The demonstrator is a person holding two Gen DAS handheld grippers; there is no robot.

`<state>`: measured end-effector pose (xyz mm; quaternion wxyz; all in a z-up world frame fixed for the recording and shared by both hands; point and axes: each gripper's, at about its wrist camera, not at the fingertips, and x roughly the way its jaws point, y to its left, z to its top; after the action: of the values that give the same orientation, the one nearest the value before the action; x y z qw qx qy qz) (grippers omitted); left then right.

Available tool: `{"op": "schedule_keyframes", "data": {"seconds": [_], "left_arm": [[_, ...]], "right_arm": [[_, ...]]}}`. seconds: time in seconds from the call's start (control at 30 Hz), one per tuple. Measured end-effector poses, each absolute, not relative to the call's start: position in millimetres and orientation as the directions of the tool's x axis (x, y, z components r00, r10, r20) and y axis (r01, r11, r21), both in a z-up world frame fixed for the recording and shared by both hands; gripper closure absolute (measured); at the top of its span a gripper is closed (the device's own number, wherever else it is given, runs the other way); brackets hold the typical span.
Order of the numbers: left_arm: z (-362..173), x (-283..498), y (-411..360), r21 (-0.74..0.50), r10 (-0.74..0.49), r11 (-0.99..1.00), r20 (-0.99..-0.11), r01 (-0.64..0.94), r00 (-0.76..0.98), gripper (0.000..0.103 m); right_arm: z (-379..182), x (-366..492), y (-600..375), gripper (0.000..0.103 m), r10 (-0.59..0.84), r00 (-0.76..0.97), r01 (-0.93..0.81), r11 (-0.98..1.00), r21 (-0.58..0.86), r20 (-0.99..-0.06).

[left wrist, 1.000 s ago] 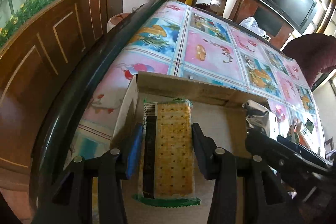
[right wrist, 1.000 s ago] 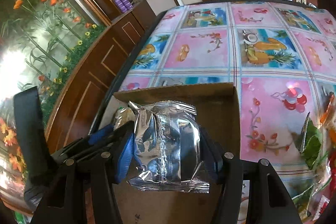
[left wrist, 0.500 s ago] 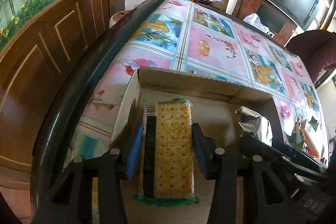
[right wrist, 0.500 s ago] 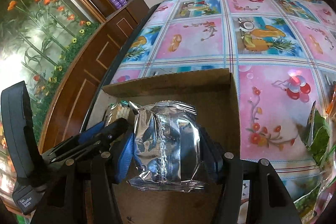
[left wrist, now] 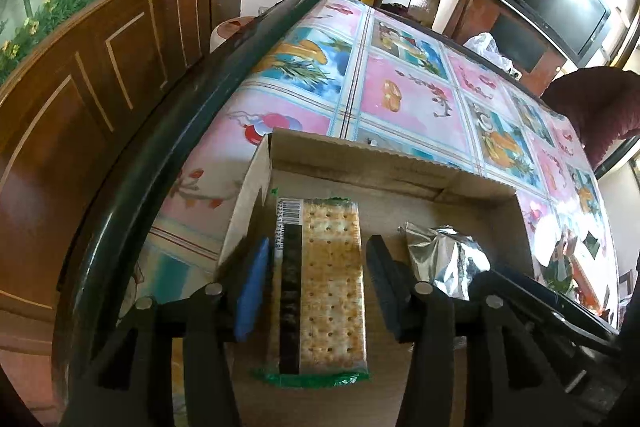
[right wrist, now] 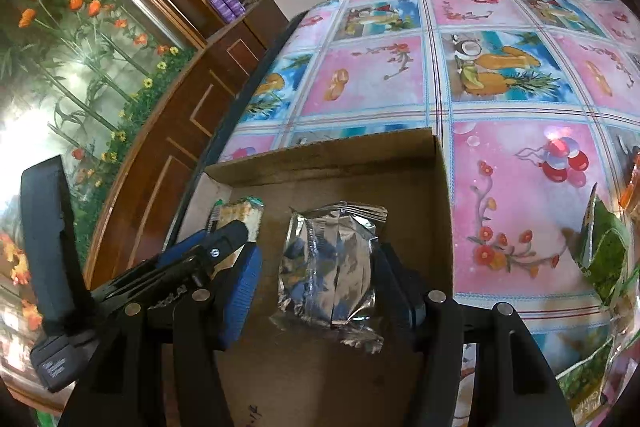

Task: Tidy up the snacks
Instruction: 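Release the cracker pack with the left tool while the right releases the foil bag, then grasp the red snack packet with the left tool while the right grasps another cracker pack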

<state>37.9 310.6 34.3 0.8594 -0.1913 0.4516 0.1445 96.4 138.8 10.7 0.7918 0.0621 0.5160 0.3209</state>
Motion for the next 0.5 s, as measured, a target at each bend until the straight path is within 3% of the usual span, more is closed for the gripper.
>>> {"op": "schedule_keyframes", "data": {"seconds": [0.23, 0.5], "left_arm": [[43.9, 31.6, 311.0, -0.241, 0.059, 0.879, -0.800, -0.410, 0.598, 0.042], [55.8, 27.6, 303.0, -0.277, 0.021, 0.894, -0.759, -0.352, 0.651, 0.040]], "right_arm": [[36.1, 69.0, 103.8, 0.038, 0.638, 0.298, -0.482, 0.743, 0.465, -0.710], [49.3, 33.3, 31.2, 0.038, 0.671, 0.340, -0.493, 0.724, 0.484, -0.659]]}}
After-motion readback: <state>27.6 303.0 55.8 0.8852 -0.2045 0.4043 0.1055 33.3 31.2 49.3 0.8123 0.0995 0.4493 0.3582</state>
